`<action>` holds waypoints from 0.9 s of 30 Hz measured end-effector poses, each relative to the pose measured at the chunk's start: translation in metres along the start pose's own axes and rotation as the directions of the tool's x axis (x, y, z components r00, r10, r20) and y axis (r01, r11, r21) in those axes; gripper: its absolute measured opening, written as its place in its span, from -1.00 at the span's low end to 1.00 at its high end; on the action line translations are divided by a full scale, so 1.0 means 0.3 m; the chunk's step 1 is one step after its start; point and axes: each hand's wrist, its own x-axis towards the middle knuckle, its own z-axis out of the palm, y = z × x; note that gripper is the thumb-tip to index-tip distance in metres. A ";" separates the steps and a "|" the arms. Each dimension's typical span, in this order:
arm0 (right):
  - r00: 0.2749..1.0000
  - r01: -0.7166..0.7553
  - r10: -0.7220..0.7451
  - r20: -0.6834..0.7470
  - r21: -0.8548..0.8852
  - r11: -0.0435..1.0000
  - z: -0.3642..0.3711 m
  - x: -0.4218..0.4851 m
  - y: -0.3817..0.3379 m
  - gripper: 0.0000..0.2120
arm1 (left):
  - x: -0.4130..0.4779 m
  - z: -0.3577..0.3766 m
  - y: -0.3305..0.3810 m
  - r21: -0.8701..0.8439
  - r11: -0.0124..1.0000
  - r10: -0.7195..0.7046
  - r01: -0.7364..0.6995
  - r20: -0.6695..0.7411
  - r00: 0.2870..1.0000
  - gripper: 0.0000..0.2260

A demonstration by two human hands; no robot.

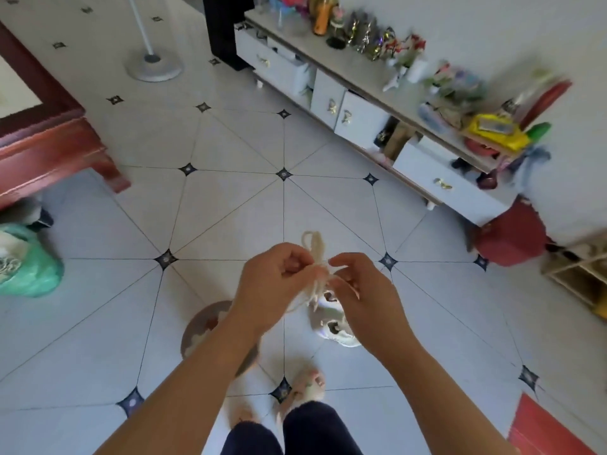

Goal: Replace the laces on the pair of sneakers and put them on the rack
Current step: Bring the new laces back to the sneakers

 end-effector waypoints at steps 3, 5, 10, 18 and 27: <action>0.990 -0.003 0.002 -0.138 -0.008 1.000 -0.043 0.018 0.043 -0.77 | 0.060 0.071 -0.002 -0.012 1.000 0.009 -0.009 0.020 1.000 -0.92; 0.978 0.007 -0.014 -0.207 -0.035 0.999 -0.071 0.038 0.077 -0.78 | 0.100 0.123 0.002 -0.020 1.000 0.002 -0.001 0.015 1.000 -0.93; 0.917 0.035 -0.088 -0.390 -0.140 0.990 -0.149 0.120 0.169 -0.88 | 0.201 0.253 0.036 -0.095 0.995 -0.025 0.030 0.053 0.998 -0.96; 0.816 0.068 -0.171 -0.552 -0.203 0.977 -0.316 0.216 0.296 -0.64 | 0.337 0.464 0.125 -0.108 0.993 -0.038 0.047 0.078 0.996 -0.95; 0.845 -0.045 0.076 -0.529 0.071 0.996 -0.439 0.187 0.365 -0.83 | 0.388 0.626 0.206 -0.013 0.998 0.059 -0.058 0.197 0.979 -0.92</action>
